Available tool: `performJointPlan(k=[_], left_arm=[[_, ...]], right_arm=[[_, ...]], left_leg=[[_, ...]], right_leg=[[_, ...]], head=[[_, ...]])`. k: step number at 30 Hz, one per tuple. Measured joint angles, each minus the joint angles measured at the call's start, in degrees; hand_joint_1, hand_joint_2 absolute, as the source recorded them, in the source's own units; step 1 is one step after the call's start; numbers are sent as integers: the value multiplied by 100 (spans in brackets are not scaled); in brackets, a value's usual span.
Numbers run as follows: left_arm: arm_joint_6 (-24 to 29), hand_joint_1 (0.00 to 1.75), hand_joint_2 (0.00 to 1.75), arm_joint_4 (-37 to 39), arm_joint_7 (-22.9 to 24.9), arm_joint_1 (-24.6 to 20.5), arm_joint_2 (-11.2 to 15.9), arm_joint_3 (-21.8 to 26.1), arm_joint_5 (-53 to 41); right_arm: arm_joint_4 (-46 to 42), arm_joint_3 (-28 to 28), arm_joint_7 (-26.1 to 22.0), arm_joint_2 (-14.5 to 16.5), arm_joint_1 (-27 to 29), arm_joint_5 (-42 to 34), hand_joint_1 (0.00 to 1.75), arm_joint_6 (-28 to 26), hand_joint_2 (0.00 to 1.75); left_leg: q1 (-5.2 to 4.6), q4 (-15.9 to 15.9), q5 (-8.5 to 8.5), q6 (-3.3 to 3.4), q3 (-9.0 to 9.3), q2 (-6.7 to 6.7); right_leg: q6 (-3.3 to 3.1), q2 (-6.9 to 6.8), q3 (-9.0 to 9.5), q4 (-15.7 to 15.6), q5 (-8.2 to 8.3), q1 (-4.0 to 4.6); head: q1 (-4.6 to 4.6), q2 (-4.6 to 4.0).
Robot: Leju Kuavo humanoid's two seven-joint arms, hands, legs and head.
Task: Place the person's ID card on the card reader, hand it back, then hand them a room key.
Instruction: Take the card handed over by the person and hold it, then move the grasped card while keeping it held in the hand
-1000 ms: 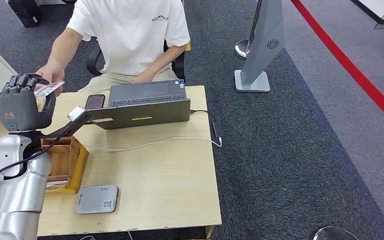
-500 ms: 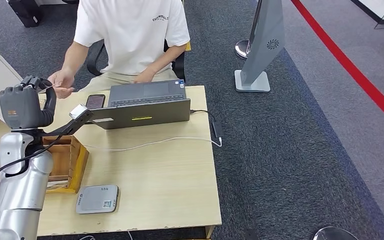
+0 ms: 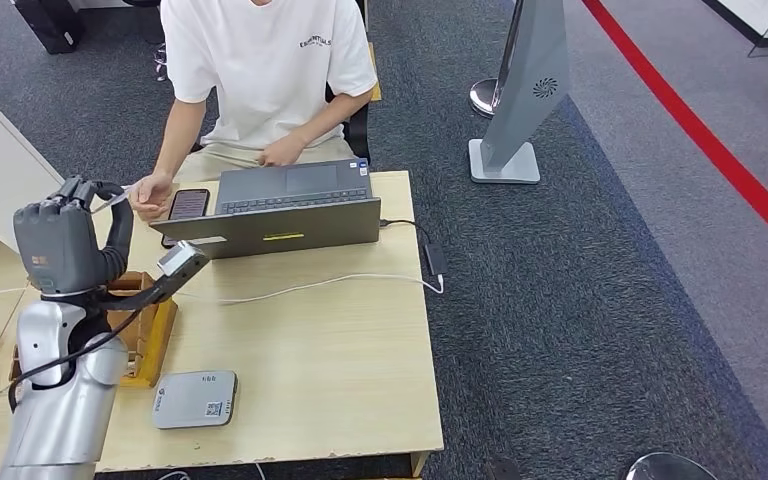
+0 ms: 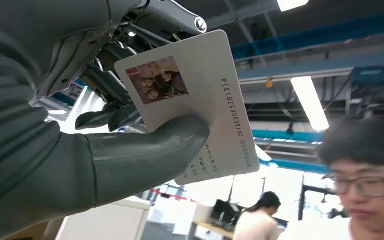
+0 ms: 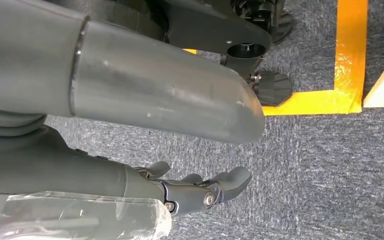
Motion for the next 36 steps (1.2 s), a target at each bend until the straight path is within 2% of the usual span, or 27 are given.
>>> performJointPlan(k=[4, 7, 17, 21, 24, 27, 32, 36], left_arm=[[177, 175, 175, -998, 55, 733, -37, -277, -130], [233, 175, 175, -1470, 103, 1083, -40, -399, -165], [284, 175, 175, -1997, 102, 1397, -37, -478, -171], [307, 175, 175, -2110, 199, 1764, -35, -543, -293], [-205, 175, 175, -1937, 660, 2069, -32, -549, -493], [-617, 175, 175, -1360, 991, 2188, -8, -522, -515], [-673, 175, 175, -584, 1007, 2337, -2, -460, -436], [-673, 175, 175, -378, 990, 2438, -37, -452, -436]], right_arm=[[-4, -27, -99, 0, 56, -114, 0, -51, 0], [-5, -46, -121, 0, 85, -128, 0, -60, 0], [-12, -120, -127, 0, 95, -159, 0, -66, 0], [-24, -166, -185, 0, 118, -284, 0, -87, 0], [-33, -245, -231, -2, 153, -396, 0, -96, 0], [-38, -317, -255, -2, 187, -440, 0, -93, 0], [-54, -427, -258, -8, 236, -464, 0, -85, 0], [-60, -460, -269, -15, 259, -479, 0, -81, 0]], left_leg=[[0, -1, -3, 3, -6, 0], [0, -1, -3, 3, -7, -1], [1, -1, 9, -1, -6, -2], [1, -2, 6, 0, -6, 0], [0, -2, 2, -1, -8, -3], [1, -3, 2, -2, -10, -3], [2, -3, 3, -2, -10, -2], [1, -3, 3, -2, -11, -3]], right_leg=[[1, 0, -6, -2, -3, 0], [1, -3, -8, -2, -3, 0], [-7, -5, -7, 4, 6, 1], [-7, -2, -8, 3, 4, 0], [-4, -5, -10, 2, -1, 0], [-4, -7, -11, 2, -2, 0], [-5, -6, -10, 3, -1, 1], [-4, -6, -11, 3, -1, 1]], head=[[0, 0], [-1, 0], [-1, 0], [0, 0], [1, 0], [-1, 0], [-1, 0], [1, 0]])
